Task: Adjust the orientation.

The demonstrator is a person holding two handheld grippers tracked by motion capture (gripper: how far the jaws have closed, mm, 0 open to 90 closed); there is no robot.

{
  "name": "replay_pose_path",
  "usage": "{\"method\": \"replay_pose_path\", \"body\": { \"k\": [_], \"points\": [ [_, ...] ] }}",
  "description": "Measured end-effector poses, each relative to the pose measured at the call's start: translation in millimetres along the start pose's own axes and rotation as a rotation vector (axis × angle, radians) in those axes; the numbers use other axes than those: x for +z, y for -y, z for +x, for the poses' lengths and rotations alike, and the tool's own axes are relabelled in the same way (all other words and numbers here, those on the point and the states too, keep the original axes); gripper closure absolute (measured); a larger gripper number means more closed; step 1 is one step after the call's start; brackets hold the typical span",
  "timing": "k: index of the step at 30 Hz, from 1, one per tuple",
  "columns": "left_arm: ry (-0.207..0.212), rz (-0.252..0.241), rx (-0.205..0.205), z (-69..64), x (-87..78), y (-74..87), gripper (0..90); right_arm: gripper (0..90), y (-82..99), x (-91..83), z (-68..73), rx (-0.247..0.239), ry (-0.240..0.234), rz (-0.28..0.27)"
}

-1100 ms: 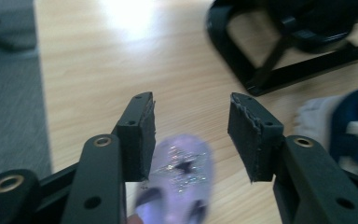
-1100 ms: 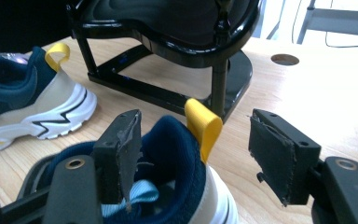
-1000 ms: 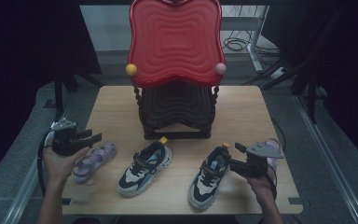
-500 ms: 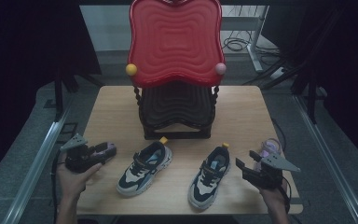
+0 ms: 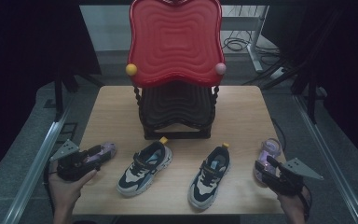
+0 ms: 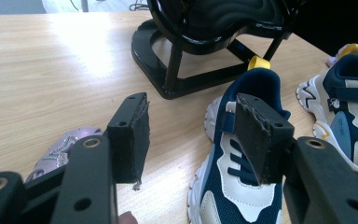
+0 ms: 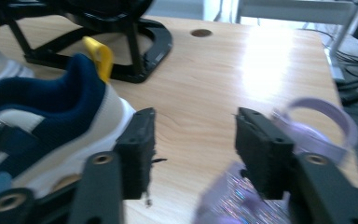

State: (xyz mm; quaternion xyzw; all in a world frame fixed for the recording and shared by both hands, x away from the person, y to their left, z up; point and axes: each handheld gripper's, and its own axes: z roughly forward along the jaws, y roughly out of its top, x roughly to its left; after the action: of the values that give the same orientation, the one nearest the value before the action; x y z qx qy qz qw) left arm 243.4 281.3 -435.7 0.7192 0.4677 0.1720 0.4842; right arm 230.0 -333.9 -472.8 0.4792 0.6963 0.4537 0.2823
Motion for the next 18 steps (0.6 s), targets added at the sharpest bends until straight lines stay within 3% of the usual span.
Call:
{"method": "replay_pose_path", "body": {
  "k": [1,3,4,7,8,9,11,18],
  "points": [
    [0.000,0.000,0.000,0.0,0.0,0.0,45.7,51.9,0.0,0.0,0.0,0.000,0.000,0.000],
    [0.016,0.008,0.007,-1.5,3.2,-2.6,45.6,60.2,4.4,-6.0,-6.7,0.005,0.013,0.014],
    [0.018,0.008,0.014,-2.6,5.0,-4.3,45.5,68.4,10.7,-10.7,-12.7,-0.002,0.030,0.040],
    [0.032,0.007,0.020,-4.2,10.9,-6.8,45.5,78.6,20.5,-15.2,-19.4,-0.021,0.067,0.104],
    [0.033,0.014,0.022,-4.3,13.6,-6.4,45.5,78.6,20.5,-15.2,-19.4,-0.021,0.067,0.104],
    [0.017,0.039,0.037,-6.3,18.2,-4.9,45.5,84.7,25.6,-16.3,-24.6,-0.017,0.080,0.137],
    [0.026,0.040,0.033,-8.2,19.7,-2.7,45.5,89.3,28.9,-16.3,-30.3,-0.011,0.099,0.169],
    [0.019,0.032,0.039,-14.7,14.6,-2.1,45.5,90.0,34.1,-15.3,-51.2,0.012,0.130,0.216]
  ]
}}
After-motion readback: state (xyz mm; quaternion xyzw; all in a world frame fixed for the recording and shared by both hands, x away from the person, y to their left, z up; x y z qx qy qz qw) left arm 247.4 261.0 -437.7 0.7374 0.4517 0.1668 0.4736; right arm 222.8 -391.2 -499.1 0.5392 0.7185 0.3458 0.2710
